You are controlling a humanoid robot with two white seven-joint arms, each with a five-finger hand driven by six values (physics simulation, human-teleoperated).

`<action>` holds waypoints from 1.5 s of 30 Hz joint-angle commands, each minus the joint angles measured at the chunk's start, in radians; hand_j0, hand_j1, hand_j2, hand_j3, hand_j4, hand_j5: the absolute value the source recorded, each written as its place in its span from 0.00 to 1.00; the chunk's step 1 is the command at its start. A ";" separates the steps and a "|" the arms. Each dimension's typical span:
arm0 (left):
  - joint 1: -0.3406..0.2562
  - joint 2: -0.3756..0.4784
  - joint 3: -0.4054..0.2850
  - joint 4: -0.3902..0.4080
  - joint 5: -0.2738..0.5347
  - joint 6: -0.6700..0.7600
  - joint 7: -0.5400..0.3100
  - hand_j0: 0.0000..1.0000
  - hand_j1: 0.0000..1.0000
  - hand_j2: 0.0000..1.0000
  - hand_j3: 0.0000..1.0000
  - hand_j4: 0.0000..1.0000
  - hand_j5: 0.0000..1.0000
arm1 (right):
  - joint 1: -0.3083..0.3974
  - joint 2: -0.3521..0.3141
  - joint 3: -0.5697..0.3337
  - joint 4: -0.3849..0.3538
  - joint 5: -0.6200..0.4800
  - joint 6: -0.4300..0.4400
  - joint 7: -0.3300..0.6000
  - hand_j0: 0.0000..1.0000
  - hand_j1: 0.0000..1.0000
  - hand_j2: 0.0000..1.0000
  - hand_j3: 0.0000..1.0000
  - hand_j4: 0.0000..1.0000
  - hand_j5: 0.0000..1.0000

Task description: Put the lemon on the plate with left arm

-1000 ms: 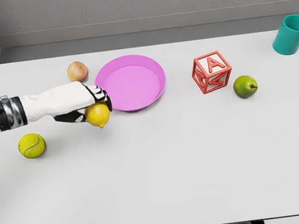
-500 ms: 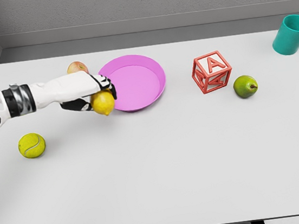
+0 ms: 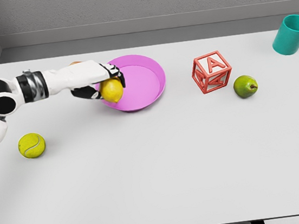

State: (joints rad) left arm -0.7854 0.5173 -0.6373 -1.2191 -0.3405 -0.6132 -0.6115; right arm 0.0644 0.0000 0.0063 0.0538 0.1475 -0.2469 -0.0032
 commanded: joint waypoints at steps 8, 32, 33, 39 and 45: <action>-0.061 -0.083 -0.024 0.127 -0.015 0.002 0.001 0.28 0.28 0.28 0.28 0.28 0.28 | 0.000 0.000 0.000 0.000 0.000 0.000 0.000 1.00 1.00 1.00 1.00 1.00 1.00; -0.156 -0.200 -0.012 0.316 -0.075 0.002 0.001 0.99 0.99 0.99 0.99 0.99 0.99 | 0.000 0.000 0.000 0.000 0.000 0.000 0.000 1.00 1.00 1.00 1.00 1.00 1.00; -0.155 -0.200 -0.012 0.316 -0.075 0.002 0.001 0.99 0.99 0.99 0.99 0.99 0.99 | 0.000 0.000 0.000 0.000 0.000 0.000 0.000 1.00 1.00 1.00 1.00 1.00 1.00; -0.048 0.133 -0.044 -0.036 0.152 0.002 0.001 1.00 1.00 1.00 1.00 1.00 1.00 | 0.000 0.000 0.000 0.000 0.000 0.000 0.000 1.00 1.00 1.00 1.00 1.00 1.00; 0.018 0.360 -0.038 -0.053 0.273 0.002 0.001 1.00 1.00 1.00 1.00 1.00 1.00 | 0.000 0.000 0.000 0.000 0.000 0.000 0.000 1.00 1.00 1.00 1.00 1.00 1.00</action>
State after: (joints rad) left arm -0.7609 0.7968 -0.6775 -1.2570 -0.1143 -0.6141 -0.6114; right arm 0.0644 0.0000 0.0063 0.0538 0.1475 -0.2469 -0.0032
